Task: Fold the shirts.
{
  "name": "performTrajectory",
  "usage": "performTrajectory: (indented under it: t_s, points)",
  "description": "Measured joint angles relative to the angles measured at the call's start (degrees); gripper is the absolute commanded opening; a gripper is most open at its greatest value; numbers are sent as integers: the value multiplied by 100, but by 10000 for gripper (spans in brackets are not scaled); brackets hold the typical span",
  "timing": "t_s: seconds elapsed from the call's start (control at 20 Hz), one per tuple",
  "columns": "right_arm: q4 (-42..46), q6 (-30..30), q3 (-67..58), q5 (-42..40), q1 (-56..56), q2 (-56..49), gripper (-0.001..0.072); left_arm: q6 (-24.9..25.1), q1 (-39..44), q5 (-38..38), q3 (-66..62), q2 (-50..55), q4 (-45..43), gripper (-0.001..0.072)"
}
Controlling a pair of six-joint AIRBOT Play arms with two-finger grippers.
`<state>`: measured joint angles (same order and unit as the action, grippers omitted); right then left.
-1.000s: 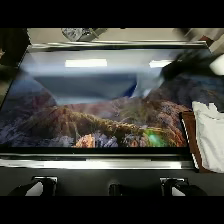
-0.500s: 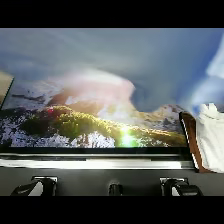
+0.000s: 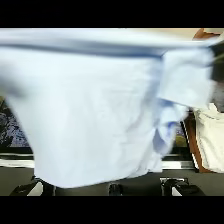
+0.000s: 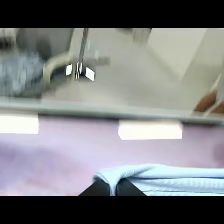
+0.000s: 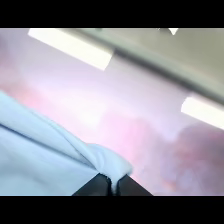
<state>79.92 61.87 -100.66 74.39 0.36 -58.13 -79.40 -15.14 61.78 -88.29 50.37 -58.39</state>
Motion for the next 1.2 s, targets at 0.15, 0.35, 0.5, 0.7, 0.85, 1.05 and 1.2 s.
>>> performTrajectory:
  t_s: [0.15, 0.35, 0.5, 0.7, 0.85, 1.05, 1.2]
  points:
    - [-297, -59, 262, -369, 0, -1342, 61, 164, 11, -581, 1145, 669, -83, 27]
    - [-1279, -22, 385, -1580, -2, -2983, 60, 289, 11, -1281, 1744, 1978, -142, 27]
    - [-2039, 57, 409, -2251, 0, -3762, 60, 337, 7, -1589, 1864, 2837, -98, 28]
    - [-2474, 98, 422, -2551, 46, -4363, 147, 345, 24, -1637, 1921, 3532, 205, 83]
    - [-2616, 111, 372, -2422, 0, -4439, 509, 332, 11, -1305, 1851, 3716, 411, 474]
    - [-2144, -127, 313, -1196, -485, -3965, 509, 221, -240, 234, 1445, 3777, -7, 474]
    - [-1178, -195, 308, 367, -1071, -3585, 495, -22, -584, 1222, 1851, 3628, -581, 472]
